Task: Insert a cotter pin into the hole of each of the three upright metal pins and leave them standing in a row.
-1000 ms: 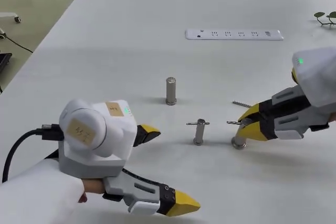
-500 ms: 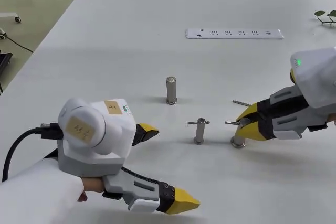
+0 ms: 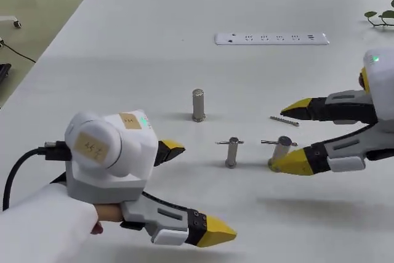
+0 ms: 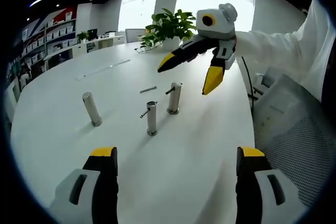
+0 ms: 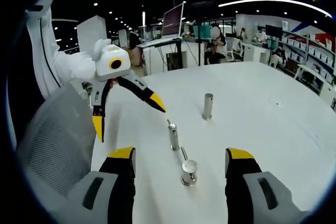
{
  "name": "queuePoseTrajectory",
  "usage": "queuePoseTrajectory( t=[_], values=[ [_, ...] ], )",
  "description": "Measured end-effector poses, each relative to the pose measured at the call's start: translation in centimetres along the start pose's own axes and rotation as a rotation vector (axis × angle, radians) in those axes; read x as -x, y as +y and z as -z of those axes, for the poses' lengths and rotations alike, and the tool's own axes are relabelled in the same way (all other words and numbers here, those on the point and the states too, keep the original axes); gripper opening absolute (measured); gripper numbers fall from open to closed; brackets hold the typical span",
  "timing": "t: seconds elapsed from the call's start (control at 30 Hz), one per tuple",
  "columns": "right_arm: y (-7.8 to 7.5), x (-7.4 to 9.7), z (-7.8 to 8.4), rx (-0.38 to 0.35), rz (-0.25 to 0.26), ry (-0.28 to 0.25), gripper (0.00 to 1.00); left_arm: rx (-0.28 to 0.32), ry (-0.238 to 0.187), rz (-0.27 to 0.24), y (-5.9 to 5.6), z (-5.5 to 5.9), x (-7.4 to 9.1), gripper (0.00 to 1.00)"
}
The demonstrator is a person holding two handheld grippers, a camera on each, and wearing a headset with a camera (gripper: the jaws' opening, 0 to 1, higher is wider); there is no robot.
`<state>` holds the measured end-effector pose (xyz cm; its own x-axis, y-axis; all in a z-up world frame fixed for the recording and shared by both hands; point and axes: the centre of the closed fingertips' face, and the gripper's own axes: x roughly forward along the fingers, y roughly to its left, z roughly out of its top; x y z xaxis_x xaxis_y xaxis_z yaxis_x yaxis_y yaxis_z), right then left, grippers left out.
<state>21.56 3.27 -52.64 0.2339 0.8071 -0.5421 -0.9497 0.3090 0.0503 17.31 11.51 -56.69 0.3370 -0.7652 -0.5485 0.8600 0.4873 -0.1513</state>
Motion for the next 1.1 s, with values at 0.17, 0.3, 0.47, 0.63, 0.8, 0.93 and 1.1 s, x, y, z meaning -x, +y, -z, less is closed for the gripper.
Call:
queuePoseTrajectory(
  t=[0.17, 0.3, 0.47, 0.63, 0.8, 0.93, 1.1],
  values=[
    [1.1, 1.5, 1.1, -0.002, 0.034, 0.029, 0.77, 0.011, -0.038, -0.005, 0.1, -1.1, 0.0, 0.94],
    [2.1, 2.4, 2.2, -0.034, 0.048, 0.042, 0.81, 0.030, -0.051, 0.005, -0.2, -1.5, 0.1, 0.94],
    [2.8, 3.1, 3.5, -0.059, 0.076, 0.072, 0.86, 0.021, -0.059, 0.000, -0.3, -1.9, 0.5, 0.95],
    [2.0, 4.4, 5.1, -0.155, 0.155, 0.127, 0.86, 0.005, -0.050, 0.004, -0.7, -2.2, 1.1, 0.95],
    [1.4, 5.0, 5.6, -0.233, 0.201, 0.106, 0.92, 0.003, -0.048, -0.004, -0.7, -2.4, 1.4, 0.96],
    [1.9, 5.0, 5.8, -0.249, 0.207, 0.094, 0.96, 0.013, -0.055, -0.019, -0.4, -2.6, 1.8, 0.96],
    [2.3, 5.0, 6.0, -0.272, 0.210, 0.093, 0.98, 0.059, -0.077, -0.033, 0.3, -3.1, 2.2, 0.97]
  ],
)
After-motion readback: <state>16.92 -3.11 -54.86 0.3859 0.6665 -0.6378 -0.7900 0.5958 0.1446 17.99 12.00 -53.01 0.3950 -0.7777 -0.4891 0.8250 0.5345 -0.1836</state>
